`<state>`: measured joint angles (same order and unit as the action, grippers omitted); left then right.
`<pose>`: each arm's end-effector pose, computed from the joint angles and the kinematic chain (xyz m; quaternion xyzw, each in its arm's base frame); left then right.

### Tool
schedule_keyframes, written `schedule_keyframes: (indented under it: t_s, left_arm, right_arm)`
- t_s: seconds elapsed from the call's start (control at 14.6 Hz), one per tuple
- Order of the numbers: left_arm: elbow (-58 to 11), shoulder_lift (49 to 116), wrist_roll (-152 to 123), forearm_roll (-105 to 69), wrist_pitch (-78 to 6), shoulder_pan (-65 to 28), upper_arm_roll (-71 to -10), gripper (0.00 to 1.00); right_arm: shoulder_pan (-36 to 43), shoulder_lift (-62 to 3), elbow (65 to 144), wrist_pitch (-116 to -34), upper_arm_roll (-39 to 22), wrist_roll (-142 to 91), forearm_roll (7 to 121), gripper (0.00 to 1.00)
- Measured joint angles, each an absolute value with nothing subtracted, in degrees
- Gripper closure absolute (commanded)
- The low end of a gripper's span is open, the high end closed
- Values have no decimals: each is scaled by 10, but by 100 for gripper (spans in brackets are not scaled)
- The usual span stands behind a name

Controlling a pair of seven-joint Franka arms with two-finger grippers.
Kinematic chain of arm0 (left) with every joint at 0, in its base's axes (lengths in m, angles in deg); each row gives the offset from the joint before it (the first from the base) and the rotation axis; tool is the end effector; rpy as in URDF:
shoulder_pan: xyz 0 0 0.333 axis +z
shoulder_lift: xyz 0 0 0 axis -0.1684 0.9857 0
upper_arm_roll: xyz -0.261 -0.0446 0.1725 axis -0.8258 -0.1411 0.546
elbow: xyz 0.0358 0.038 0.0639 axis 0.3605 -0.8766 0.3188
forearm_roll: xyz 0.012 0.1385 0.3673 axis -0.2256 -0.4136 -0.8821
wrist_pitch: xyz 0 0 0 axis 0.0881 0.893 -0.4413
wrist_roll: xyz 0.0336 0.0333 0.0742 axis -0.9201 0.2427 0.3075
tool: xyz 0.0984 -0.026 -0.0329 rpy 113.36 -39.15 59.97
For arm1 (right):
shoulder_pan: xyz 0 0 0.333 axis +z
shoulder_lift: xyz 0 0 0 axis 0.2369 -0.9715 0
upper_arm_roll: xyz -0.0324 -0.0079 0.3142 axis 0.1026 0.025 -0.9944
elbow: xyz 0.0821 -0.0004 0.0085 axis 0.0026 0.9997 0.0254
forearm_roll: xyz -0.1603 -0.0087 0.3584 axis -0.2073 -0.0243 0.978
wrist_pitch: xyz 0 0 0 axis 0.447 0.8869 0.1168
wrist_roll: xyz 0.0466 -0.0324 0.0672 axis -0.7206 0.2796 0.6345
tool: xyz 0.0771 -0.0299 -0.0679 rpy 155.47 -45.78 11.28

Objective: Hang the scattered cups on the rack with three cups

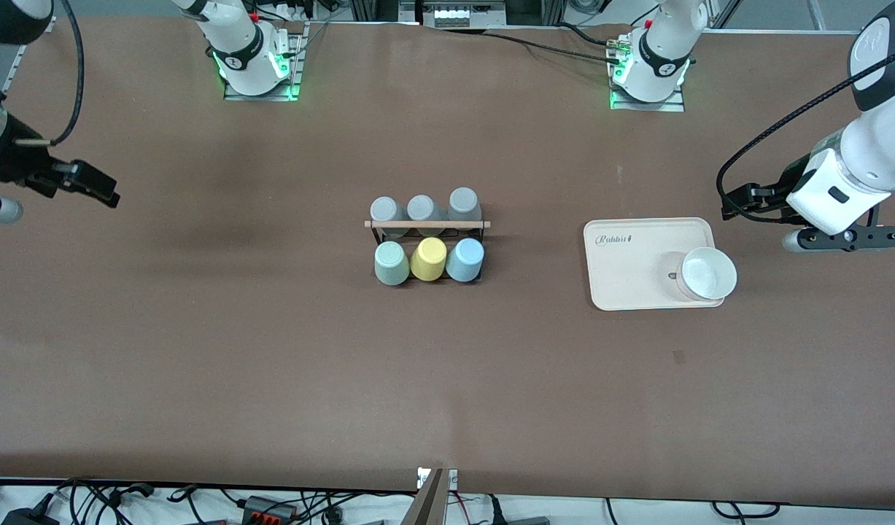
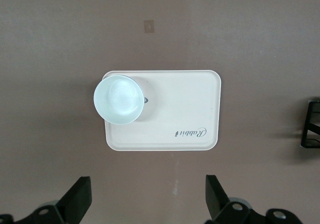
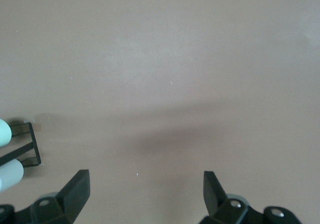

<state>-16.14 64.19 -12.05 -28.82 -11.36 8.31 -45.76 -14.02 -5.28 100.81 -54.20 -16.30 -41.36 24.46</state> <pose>0.5836 -0.0394 0.5402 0.9976 0.0276 -0.0633 0.0008 0.5557 0.0156 0.5998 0.9970 -0.0734 0.0069 0.0221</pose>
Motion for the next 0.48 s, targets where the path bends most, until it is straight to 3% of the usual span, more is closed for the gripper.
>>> schedule_keyframes:
  t_s: [0.2,0.48]
  left_arm:
    - [-161,642,-121,-288,-114,83,-458,0]
    - [-161,642,-121,-288,-114,83,-458,0]
  right_arm:
    - [-140,-18,1033,-516,-164,-414,245,0]
    - [-142,-21,1020,-502,-163,-399,245,0]
